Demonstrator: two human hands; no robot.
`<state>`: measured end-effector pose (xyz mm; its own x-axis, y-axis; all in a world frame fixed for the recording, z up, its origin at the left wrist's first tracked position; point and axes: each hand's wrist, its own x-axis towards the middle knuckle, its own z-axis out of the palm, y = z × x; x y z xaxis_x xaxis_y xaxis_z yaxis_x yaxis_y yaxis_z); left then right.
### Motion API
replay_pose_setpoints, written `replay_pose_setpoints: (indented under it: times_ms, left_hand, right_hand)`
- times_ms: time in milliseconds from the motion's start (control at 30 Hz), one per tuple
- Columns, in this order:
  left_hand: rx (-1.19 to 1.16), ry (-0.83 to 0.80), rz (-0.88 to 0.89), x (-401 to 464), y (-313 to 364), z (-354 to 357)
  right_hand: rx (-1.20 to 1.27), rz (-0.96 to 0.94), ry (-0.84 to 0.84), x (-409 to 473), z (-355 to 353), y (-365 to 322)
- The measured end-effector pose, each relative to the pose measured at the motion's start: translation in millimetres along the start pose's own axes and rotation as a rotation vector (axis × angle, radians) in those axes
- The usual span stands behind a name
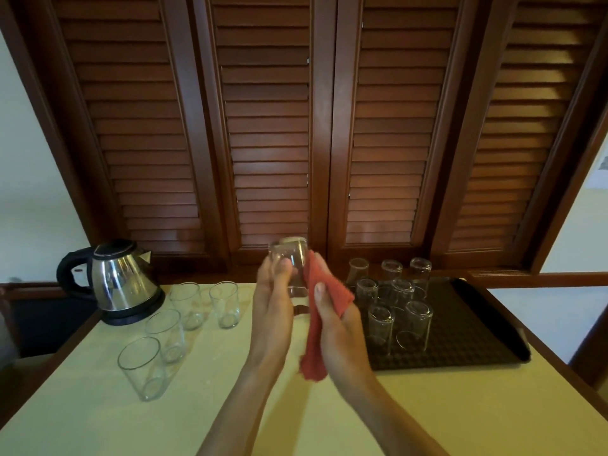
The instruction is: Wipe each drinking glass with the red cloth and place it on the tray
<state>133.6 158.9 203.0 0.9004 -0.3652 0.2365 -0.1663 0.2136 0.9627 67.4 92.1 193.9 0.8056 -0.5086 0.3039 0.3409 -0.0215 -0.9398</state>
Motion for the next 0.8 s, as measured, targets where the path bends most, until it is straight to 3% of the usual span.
replay_pose_setpoints:
  times_ms: [100,233,400,567,633,700,767,800]
  left_hand:
    - [-0.074,-0.035,-0.110,-2.5,-1.2,-1.5]
    - [-0.052,-0.074,-0.123,-19.0,-2.7,2.8]
    - [-0.038,0.080,-0.010,6.1,9.0,-6.1]
    - [-0.067,0.191,-0.023,2.4,-8.3,-3.7]
    - [-0.096,0.144,-0.101,1.6,-12.0,-5.2]
    - [-0.113,0.053,-0.214,2.4,-8.4,-9.5]
    - [-0.153,-0.003,-0.322,5.7,-2.1,-16.0]
    - [-0.170,-0.014,-0.353,7.4,1.4,-19.8]
  right_hand:
    - [-0.044,-0.015,-0.012,0.9,1.0,3.8]
    - [0.080,0.164,0.047,22.8,-9.7,-12.1]
    - [0.134,0.353,0.211,-0.9,0.1,-4.9]
    - [0.479,0.499,0.258,-12.2,9.3,-1.7]
    - [0.489,0.451,0.244,-21.0,16.9,5.3]
    - [0.290,0.284,0.182,-24.7,13.7,18.8]
    - [-0.064,-0.042,-0.050,-22.5,1.6,29.4]
    - [-0.357,-0.267,-0.172,-17.0,-9.0,39.2]
